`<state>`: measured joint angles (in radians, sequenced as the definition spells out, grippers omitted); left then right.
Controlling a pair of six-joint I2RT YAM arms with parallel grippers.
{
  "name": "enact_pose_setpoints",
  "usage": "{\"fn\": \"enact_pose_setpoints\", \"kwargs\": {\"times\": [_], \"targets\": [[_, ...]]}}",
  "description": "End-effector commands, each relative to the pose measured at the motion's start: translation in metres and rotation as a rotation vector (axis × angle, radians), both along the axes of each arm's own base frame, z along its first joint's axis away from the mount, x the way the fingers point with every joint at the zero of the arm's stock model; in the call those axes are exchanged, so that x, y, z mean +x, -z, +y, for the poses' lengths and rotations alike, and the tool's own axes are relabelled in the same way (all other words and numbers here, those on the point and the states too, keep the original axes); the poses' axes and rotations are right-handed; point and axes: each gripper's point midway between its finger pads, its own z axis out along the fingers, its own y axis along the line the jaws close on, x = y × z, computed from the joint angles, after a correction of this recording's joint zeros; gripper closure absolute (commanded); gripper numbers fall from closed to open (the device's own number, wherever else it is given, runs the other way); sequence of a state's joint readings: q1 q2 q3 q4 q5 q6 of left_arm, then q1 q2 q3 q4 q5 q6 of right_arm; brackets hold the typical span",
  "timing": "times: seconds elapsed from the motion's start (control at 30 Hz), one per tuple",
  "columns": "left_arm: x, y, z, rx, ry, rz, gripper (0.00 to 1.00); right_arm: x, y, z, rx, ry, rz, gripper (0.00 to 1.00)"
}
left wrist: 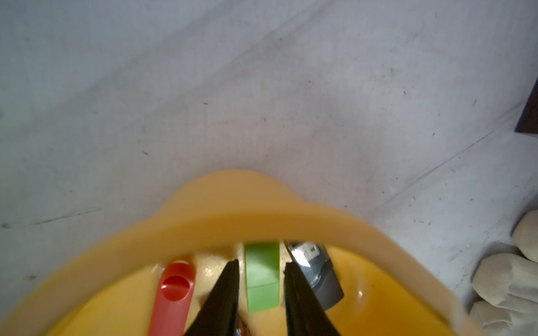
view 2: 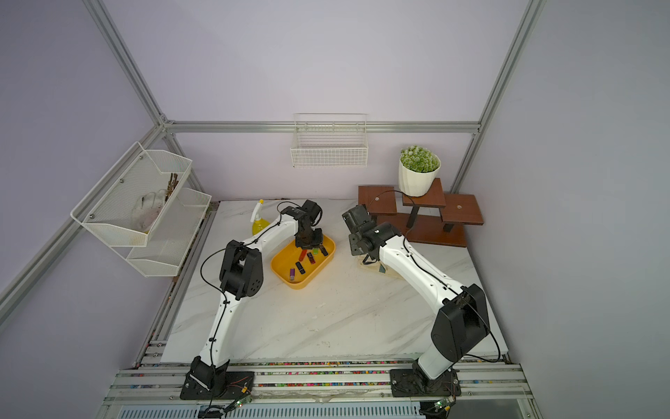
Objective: Put the usb flash drive into the storage box
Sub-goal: Place the USB flash in the storage box, then reset both arms
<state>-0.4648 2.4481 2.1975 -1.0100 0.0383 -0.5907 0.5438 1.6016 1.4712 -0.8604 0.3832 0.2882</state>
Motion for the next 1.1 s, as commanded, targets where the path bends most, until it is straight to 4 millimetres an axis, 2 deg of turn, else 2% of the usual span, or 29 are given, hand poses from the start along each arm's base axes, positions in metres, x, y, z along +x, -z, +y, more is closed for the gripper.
{"fn": "enact_pose_setpoints", "kwargs": {"times": [0.0,0.13,0.23,0.37,0.47,0.57,0.63,0.8,0.87,0.97,1.07], "targets": [[0.011,-0.015,-0.001,-0.022,-0.006,-0.051,0.69,0.001,-0.002,-0.004,0.007,0.018,-0.01,0.62],[0.016,-0.038,-0.002,-0.035,-0.005,-0.108,0.69,0.0,-0.007,-0.004,0.014,0.019,-0.023,0.62],[0.019,-0.066,-0.001,-0.041,-0.006,-0.174,0.69,-0.001,-0.01,-0.005,0.023,0.02,-0.033,0.62],[0.017,-0.102,0.014,0.007,-0.025,-0.259,0.71,-0.004,-0.012,-0.006,0.03,0.023,-0.038,0.61],[0.008,-0.126,0.028,0.042,-0.04,-0.303,0.69,-0.006,-0.008,-0.009,0.02,0.032,-0.033,0.58],[-0.004,-0.152,0.057,0.121,-0.095,-0.382,0.64,-0.006,-0.004,-0.012,0.014,0.049,-0.029,0.53],[-0.014,-0.172,0.082,0.189,-0.15,-0.458,0.62,-0.011,-0.014,-0.015,0.038,0.051,-0.054,0.5],[-0.049,-0.204,0.151,0.321,-0.235,-0.609,0.49,-0.019,-0.017,-0.028,0.054,0.083,-0.089,0.36],[-0.064,-0.21,0.178,0.358,-0.285,-0.665,0.41,-0.021,-0.014,-0.037,0.042,0.116,-0.099,0.27],[-0.091,-0.217,0.221,0.363,-0.395,-0.737,0.27,-0.022,-0.009,-0.046,0.036,0.146,-0.121,0.2],[-0.112,-0.204,0.253,0.377,-0.474,-0.753,0.16,-0.022,-0.007,-0.057,0.019,0.189,-0.179,0.15]]}}
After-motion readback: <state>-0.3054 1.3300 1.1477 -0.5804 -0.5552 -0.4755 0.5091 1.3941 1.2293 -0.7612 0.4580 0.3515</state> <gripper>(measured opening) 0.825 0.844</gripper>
